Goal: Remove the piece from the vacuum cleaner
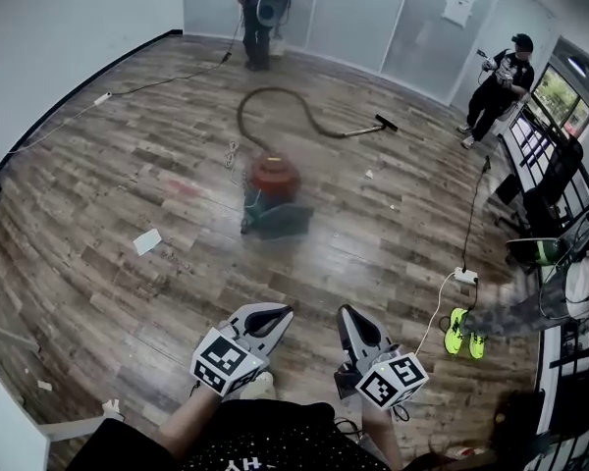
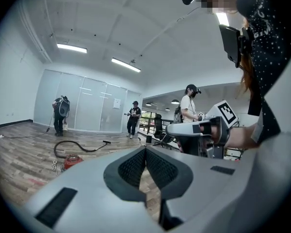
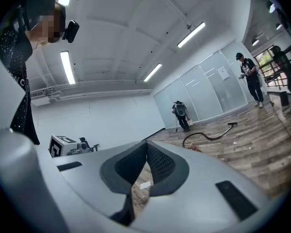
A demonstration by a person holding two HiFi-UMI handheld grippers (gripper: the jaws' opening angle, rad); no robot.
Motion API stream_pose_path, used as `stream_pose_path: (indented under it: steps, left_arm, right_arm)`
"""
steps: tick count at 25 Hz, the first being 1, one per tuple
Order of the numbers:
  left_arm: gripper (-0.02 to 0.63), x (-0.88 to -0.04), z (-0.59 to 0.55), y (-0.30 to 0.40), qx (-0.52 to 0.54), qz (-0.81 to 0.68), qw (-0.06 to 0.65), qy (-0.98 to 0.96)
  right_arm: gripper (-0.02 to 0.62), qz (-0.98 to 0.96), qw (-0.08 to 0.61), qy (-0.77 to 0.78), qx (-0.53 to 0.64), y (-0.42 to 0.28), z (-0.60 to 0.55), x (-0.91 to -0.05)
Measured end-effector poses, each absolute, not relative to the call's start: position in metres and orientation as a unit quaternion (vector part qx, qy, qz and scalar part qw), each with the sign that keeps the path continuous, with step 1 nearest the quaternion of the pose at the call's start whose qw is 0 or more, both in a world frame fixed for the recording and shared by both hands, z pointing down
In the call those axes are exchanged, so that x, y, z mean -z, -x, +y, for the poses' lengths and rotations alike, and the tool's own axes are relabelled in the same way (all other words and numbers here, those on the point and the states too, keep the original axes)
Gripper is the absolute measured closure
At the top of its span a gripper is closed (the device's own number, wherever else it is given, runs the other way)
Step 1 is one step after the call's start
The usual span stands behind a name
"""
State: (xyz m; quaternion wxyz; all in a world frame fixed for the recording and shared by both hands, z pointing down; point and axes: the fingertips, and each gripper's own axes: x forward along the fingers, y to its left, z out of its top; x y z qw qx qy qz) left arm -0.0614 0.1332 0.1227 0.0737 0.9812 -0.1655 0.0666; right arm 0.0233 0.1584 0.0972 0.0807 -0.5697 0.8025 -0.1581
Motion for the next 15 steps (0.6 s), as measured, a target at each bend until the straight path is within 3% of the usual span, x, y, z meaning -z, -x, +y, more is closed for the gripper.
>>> stream_pose_path:
  steps: [15]
  left_arm:
    - [0.597,-0.142,-0.013,-0.016,-0.089,-0.176,0.103,-0.975]
  right_arm:
    - [0.583,0.803,0.099,0.554,0.196,-0.107,0.003,-0.115]
